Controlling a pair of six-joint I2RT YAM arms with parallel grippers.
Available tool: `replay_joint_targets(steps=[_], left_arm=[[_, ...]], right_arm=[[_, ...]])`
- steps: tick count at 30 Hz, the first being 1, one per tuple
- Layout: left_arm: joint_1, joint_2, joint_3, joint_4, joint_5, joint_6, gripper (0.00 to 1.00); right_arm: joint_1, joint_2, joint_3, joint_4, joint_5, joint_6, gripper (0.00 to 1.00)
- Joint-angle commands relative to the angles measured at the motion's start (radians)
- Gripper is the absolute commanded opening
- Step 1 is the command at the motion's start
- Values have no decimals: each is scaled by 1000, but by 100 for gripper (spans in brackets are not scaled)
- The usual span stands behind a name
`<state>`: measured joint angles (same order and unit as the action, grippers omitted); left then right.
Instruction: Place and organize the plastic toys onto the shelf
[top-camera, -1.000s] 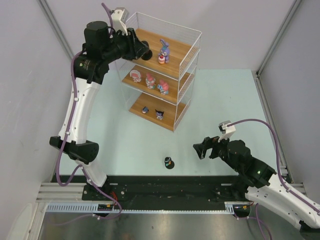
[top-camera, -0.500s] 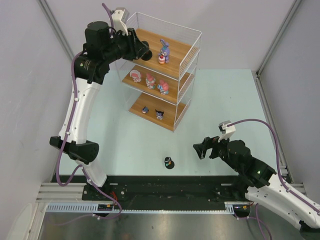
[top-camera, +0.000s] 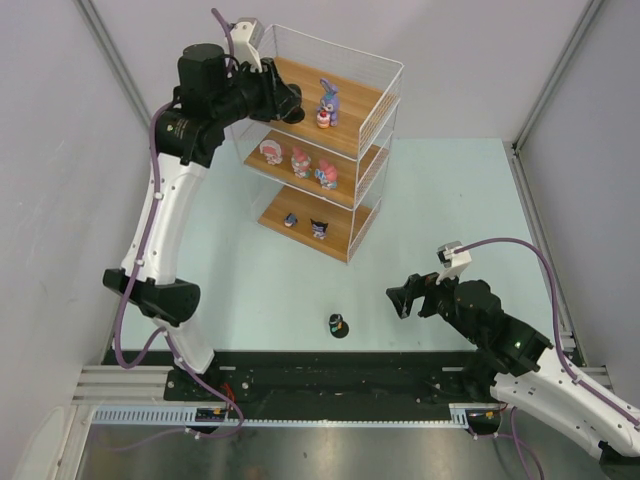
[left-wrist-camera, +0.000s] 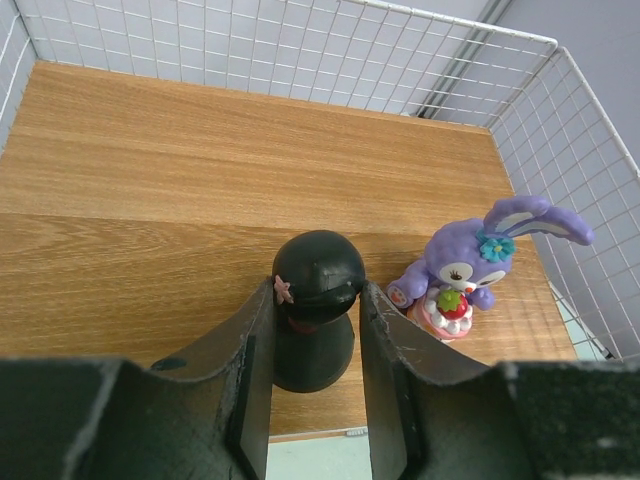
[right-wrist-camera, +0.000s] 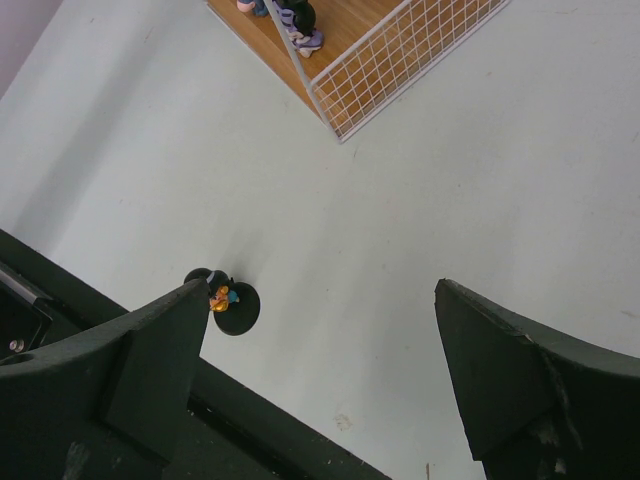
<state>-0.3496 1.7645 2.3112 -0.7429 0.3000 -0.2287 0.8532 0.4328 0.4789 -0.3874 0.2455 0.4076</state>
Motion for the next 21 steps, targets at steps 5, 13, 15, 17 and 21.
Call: replay_joint_targets(steps=[5,13,15,17,21], left_arm=[[-5,-8,-18,5,-9,-9,32],[-6,-8,-22,10,1,-15,39],[-5,-11,-27,16,1,-15,42],[-6,-16,-32,19,-1,-15,45],[-5,-22,-41,27,5,-15,54]], right_arm=[[-5,-9,35,12,-2,-10,100],[-5,-12,35,10,-5,-9,100],[-5,-11,35,8,-5,-9,100],[-5,-12,35,8,-8,-9,100],[-5,-12,35,10,-5,-7,100]])
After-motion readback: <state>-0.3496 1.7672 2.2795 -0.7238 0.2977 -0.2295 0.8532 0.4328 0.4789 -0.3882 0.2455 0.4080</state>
